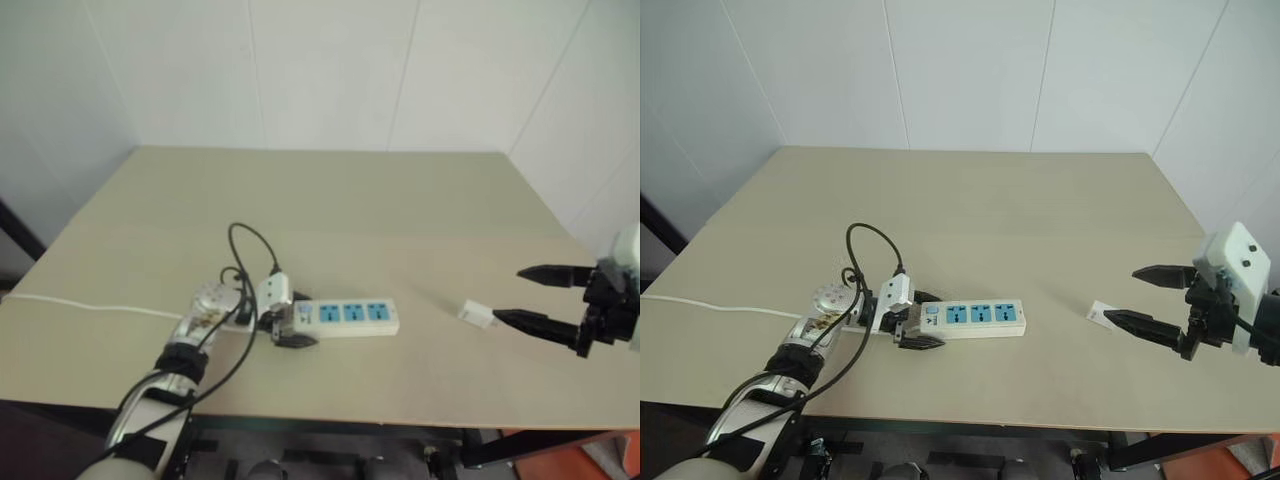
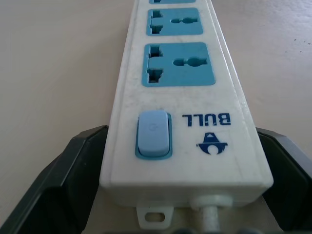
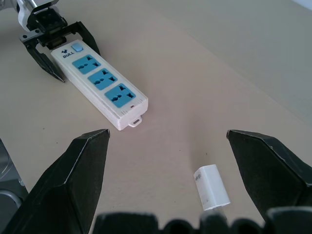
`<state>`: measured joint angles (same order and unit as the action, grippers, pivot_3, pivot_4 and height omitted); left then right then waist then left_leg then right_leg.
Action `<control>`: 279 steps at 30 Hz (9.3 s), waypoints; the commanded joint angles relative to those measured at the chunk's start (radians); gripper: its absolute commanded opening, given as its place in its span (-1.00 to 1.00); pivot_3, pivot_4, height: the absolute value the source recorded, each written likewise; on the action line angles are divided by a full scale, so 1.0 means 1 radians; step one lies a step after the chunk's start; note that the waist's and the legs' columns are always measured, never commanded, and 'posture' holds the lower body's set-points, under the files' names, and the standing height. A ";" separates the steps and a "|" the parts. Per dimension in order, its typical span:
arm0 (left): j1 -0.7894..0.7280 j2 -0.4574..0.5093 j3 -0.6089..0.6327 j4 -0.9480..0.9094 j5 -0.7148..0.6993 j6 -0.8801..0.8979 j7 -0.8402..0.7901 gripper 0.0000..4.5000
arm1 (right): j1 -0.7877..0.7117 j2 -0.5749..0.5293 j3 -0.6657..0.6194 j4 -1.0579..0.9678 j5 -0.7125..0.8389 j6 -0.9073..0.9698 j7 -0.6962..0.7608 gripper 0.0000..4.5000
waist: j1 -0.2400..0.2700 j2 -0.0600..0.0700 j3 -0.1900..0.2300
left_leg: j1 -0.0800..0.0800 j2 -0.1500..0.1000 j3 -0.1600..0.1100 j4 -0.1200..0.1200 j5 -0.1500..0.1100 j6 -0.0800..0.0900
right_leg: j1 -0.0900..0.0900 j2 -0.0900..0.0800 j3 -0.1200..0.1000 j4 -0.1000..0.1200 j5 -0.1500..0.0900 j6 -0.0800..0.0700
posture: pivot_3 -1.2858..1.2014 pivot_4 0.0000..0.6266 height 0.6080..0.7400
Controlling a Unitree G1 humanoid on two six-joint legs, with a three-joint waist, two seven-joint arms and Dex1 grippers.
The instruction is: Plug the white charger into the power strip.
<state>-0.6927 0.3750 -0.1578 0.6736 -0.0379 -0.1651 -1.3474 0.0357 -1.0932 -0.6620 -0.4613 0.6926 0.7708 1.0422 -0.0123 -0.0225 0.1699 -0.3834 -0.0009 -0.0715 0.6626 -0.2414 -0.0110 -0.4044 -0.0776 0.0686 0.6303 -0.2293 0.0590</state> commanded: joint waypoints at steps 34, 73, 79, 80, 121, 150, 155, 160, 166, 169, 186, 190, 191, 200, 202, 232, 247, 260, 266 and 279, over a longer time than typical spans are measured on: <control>-0.069 -0.075 0.048 0.347 -0.080 -0.208 -0.092 0.99 | -0.035 -0.026 -0.061 -0.033 0.062 0.055 -0.003 1.00 | 0.008 0.002 -0.004 | 0.001 0.000 0.000 0.000 0.000 0.000 | 0.002 0.000 0.000 0.000 0.000 0.000 | 0.03 -0.52 1.00; 0.070 -0.096 -0.029 0.049 -0.066 -0.071 -0.016 0.46 | -1.058 -0.066 1.195 0.476 -0.430 0.368 0.084 1.00 | 0.007 0.005 -0.005 | -0.002 -0.001 -0.001 0.000 0.000 0.000 | -0.003 -0.001 -0.001 -0.002 0.000 0.000 | 0.03 -0.52 1.00; 0.075 -0.083 -0.045 0.029 -0.064 -0.058 -0.047 0.46 | -1.080 -0.037 1.274 0.566 -0.543 0.275 0.177 1.00 | 0.001 0.005 -0.005 | -0.002 -0.001 -0.001 0.000 0.000 0.000 | -0.003 -0.001 -0.001 -0.001 0.000 0.000 | 0.03 -0.52 1.00; 0.076 -0.081 -0.048 0.027 -0.062 -0.058 -0.050 0.46 | -1.079 -0.031 1.277 0.578 -0.556 0.265 0.184 1.00 | 0.000 0.005 -0.005 | -0.002 -0.001 -0.001 0.000 0.000 0.000 | -0.003 -0.001 -0.001 -0.001 0.000 0.000 | 0.03 -0.52 1.00; 0.167 -0.010 -0.097 -0.143 -0.080 0.040 -0.081 0.46 | -0.994 0.206 1.233 0.884 -0.848 0.050 0.229 1.00 | -0.015 0.005 -0.006 | 0.000 0.000 -0.001 0.000 0.000 0.000 | -0.001 0.000 -0.001 0.000 0.000 0.000 | 0.03 -0.52 1.00; 0.183 0.028 -0.092 -0.152 -0.075 0.036 -0.065 0.46 | -0.928 0.260 0.978 0.720 -0.772 0.071 0.166 -0.48 | -0.031 0.005 -0.007 | 0.002 0.000 -0.002 0.000 0.000 0.000 | 0.000 0.000 -0.001 0.001 0.000 0.000 | 0.03 -0.52 1.00; 0.181 0.036 -0.100 -0.144 -0.075 0.040 -0.072 0.46 | -0.828 0.358 0.682 0.528 -0.592 0.077 0.039 -0.48 | -0.030 0.005 -0.007 | 0.002 0.000 -0.003 -0.002 0.000 0.000 | 0.000 0.001 -0.001 0.001 0.000 -0.001 | 0.03 -0.52 1.00; 0.171 0.046 -0.107 -0.118 -0.071 0.032 -0.077 0.46 | -0.658 0.530 0.502 0.357 -0.461 -0.002 -0.110 -0.48 | -0.028 0.002 -0.009 | 0.001 0.000 -0.004 -0.002 0.000 0.000 | 0.000 0.000 -0.002 0.000 0.000 -0.001 | 0.03 -0.52 1.00; 0.146 0.050 -0.105 -0.093 -0.070 0.022 -0.081 0.46 | -0.581 0.758 0.420 0.335 -0.301 -0.187 -0.186 -0.48 | -0.034 0.004 -0.010 | 0.006 0.000 -0.003 -0.002 0.000 0.000 | 0.002 0.001 0.000 0.003 0.001 -0.002 | 0.03 -0.52 1.00; 0.139 0.058 -0.101 -0.090 -0.073 0.019 -0.084 0.46 | -0.575 0.812 0.428 0.355 -0.240 -0.240 -0.180 -0.48 | -0.034 0.004 -0.010 | 0.007 0.000 -0.003 -0.003 0.000 0.000 | 0.003 0.001 -0.001 0.002 0.001 -0.002 | 0.03 -0.52 1.00; 0.170 0.084 -0.102 -0.134 -0.079 0.035 -0.087 0.46 | -0.414 0.757 0.746 0.410 -0.322 -0.605 0.078 -0.48 | -0.053 0.004 -0.010 | 0.007 0.001 -0.003 -0.003 0.000 0.000 | 0.002 0.002 -0.001 0.002 0.000 -0.002 | 0.03 -0.52 1.00; 0.173 0.083 -0.104 -0.138 -0.079 0.037 -0.091 0.46 | -0.429 0.770 0.779 0.450 -0.323 -0.635 0.087 -0.48 | -0.053 0.004 -0.010 | 0.008 0.002 -0.003 -0.003 0.000 0.000 | 0.003 0.003 -0.001 0.002 0.000 -0.002 | 0.03 -0.52 1.00; 0.174 0.083 -0.105 -0.139 -0.079 0.038 -0.092 0.46 | -0.434 0.774 0.783 0.461 -0.322 -0.641 0.086 -0.48 | -0.053 0.004 -0.010 | 0.008 0.002 -0.003 -0.003 0.000 0.000 | 0.003 0.002 -0.001 0.002 0.000 -0.002 | 0.03 -0.52 1.00; 0.189 0.085 -0.112 -0.160 -0.077 0.049 -0.093 0.46 | -0.476 0.803 0.813 0.574 -0.344 -0.734 0.091 -0.48 | -0.053 0.004 -0.010 | 0.008 0.002 -0.003 -0.004 0.000 0.000 | 0.002 0.003 -0.001 0.001 0.000 -0.002 | 0.03 -0.52 1.00; 0.193 0.086 -0.113 -0.164 -0.077 0.051 -0.092 0.46 | -0.485 0.806 0.813 0.593 -0.345 -0.738 0.091 -0.48 | -0.053 0.004 -0.010 | 0.008 0.002 -0.003 -0.004 0.000 0.000 | 0.002 0.003 -0.001 0.001 0.000 -0.002 | 0.03 -0.52 1.00; 0.184 0.091 -0.110 -0.162 -0.072 0.058 -0.076 0.46 | -0.473 0.811 0.862 0.574 -0.365 -0.699 0.044 -0.48 | -0.054 0.004 -0.010 | 0.008 0.002 -0.003 -0.004 0.000 0.000 | 0.003 0.003 -0.001 0.002 0.000 -0.003 | 0.03 -0.52 1.00; 0.210 0.098 -0.119 -0.196 -0.078 0.069 -0.074 0.46 | -0.424 0.767 0.862 0.602 -0.389 -0.731 0.057 -0.48 | -0.052 0.004 -0.010 | 0.011 0.002 -0.003 -0.004 0.000 0.000 | 0.007 0.003 -0.001 0.000 0.000 -0.002 | 0.03 -0.52 1.00; 0.221 0.121 -0.117 -0.221 -0.082 0.088 -0.073 0.46 | -0.401 0.694 0.848 0.658 -0.403 -0.763 0.080 -0.48 | -0.040 0.004 -0.010 | 0.016 0.002 -0.003 -0.004 -0.001 0.000 | 0.012 0.002 -0.001 -0.001 -0.002 -0.001 | 0.03 -0.52 1.00; 0.227 0.125 -0.121 -0.226 -0.084 0.087 -0.071 0.46 | -0.394 0.667 0.837 0.668 -0.404 -0.767 0.073 -0.48 | -0.034 0.003 -0.010 | 0.016 0.002 -0.003 -0.004 -0.001 0.000 | 0.012 0.002 -0.001 -0.001 -0.003 -0.001 | 0.03 -0.52 1.00; 0.210 0.128 -0.125 -0.215 -0.086 0.084 -0.068 0.46 | -0.419 0.622 0.853 0.708 -0.416 -0.771 0.093 -0.48 | -0.032 0.003 -0.011 | 0.017 0.002 -0.003 -0.004 -0.002 0.000 | 0.015 0.002 -0.001 -0.002 -0.003 -0.001 | 0.03 -0.52 1.00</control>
<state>-0.5157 0.4463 -0.2564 0.4215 -0.1685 -0.0866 -1.3831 -0.4049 -0.4221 0.2126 0.1543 0.3387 -0.0243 1.1562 -0.0446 -0.0199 0.1593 -0.3662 0.0009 -0.0748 0.6586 -0.2434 -0.0107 -0.3896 -0.0756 0.0671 0.6284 -0.2324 0.0577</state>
